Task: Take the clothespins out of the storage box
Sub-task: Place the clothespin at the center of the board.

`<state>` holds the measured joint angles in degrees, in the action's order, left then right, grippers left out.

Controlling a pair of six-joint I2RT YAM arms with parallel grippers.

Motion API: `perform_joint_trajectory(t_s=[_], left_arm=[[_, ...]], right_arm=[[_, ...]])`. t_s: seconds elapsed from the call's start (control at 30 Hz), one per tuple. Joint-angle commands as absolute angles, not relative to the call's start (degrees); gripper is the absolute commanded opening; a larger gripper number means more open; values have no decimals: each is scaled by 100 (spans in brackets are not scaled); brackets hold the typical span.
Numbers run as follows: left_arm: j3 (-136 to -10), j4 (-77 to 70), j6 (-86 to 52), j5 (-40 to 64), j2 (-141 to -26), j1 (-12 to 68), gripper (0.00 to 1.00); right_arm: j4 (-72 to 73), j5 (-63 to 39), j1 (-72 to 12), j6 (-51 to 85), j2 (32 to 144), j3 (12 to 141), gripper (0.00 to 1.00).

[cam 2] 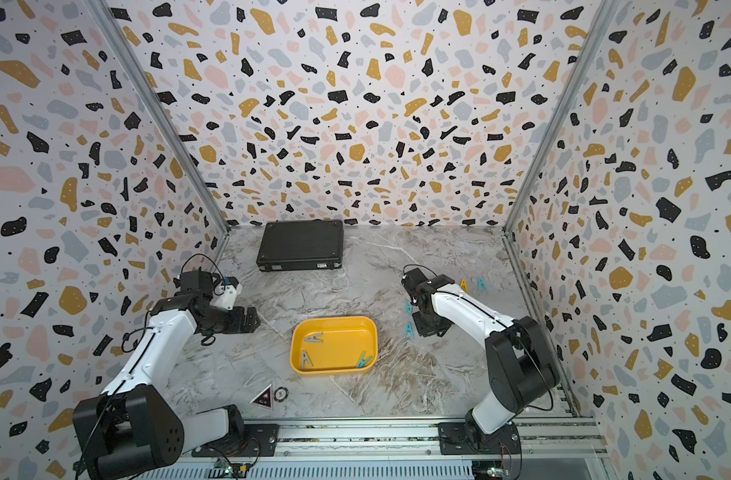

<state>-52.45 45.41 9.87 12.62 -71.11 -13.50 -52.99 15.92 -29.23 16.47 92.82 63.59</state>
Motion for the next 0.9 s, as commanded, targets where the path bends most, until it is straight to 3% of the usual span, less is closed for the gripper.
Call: perform_joint_trajectory(t_s=[0.0,0.33,0.87], left_arm=[[-5361,4546,1018,1327,-7037,-1386,100],[-5379,4561,1013,1310,-7066,-1384,100],[-5362,4549,1011,1293,-7053,-1389,100]], right_arm=[[-5455,1991,-2917,1718,9598,6469,11],[-5164,1889,-2925,1659,10294,6812,9],[-5118,1704,-3073,1934,10422,6789,25]])
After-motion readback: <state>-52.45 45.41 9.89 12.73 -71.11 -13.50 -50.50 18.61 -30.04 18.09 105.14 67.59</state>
